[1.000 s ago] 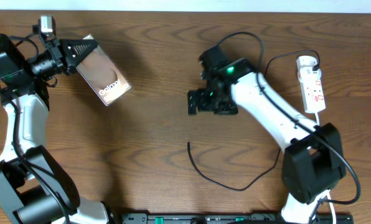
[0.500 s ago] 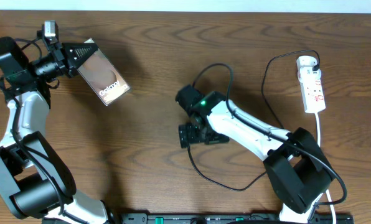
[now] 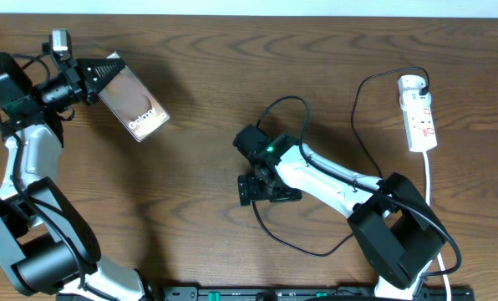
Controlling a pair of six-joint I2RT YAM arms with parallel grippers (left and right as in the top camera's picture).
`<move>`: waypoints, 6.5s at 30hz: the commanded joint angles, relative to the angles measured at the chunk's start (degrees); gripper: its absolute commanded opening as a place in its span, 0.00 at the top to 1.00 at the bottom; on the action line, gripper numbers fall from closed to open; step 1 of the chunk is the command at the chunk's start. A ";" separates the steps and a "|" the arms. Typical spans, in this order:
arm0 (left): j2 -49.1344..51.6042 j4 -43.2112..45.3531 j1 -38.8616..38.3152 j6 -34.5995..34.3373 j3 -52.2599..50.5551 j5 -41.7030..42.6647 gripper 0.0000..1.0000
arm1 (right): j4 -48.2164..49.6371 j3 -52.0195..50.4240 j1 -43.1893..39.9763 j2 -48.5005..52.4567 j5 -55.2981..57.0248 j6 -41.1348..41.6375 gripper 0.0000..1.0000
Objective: Plug charger to phone and switch on socket
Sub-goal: 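Lower the right gripper over the black cable's USB-C end, then close the right gripper on the cable just behind the USB-C plug, then lift the cable end and move it toward the phone's bottom edge, then align the USB-C plug with the phone's bottom port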
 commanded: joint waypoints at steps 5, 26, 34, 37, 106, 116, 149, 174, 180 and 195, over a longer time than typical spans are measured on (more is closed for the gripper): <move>-0.28 0.48 4.20 -0.33 0.35 1.70 0.93 | 0.94 -0.24 1.01 3.63 -3.15 0.17 0.27; -0.28 0.46 5.25 -0.33 0.35 1.73 0.92 | -1.40 0.04 1.03 4.76 -2.47 2.38 0.63; -0.28 0.46 5.27 -0.33 0.35 1.73 0.93 | -3.69 0.04 0.94 4.81 0.52 7.19 0.71; -0.28 0.46 5.27 -0.33 0.35 1.73 0.93 | -3.80 0.04 0.94 4.81 1.01 8.09 0.73; -0.28 -0.46 5.27 -0.31 0.35 1.73 0.92 | -8.74 -4.63 -3.08 4.87 -3.08 -1.16 0.99; -0.28 -0.81 5.25 -0.28 0.35 1.73 0.93 | -7.54 -1.90 -4.42 4.85 -6.78 -8.57 0.99; -0.33 2.43 -9.66 0.46 0.35 1.70 0.93 | 2.71 20.98 -9.42 4.85 -65.20 -55.36 0.99; -0.33 3.13 -12.15 -0.35 0.35 1.68 0.93 | 7.78 20.90 -9.81 11.65 -81.55 -62.34 0.99; -0.33 3.32 -12.15 -0.35 0.35 1.70 0.92 | 9.55 20.90 -9.62 12.96 -81.53 -62.20 0.99; -0.33 3.26 -12.33 0.28 0.35 1.73 0.93 | 17.18 20.90 -9.60 12.96 -81.53 -55.87 0.99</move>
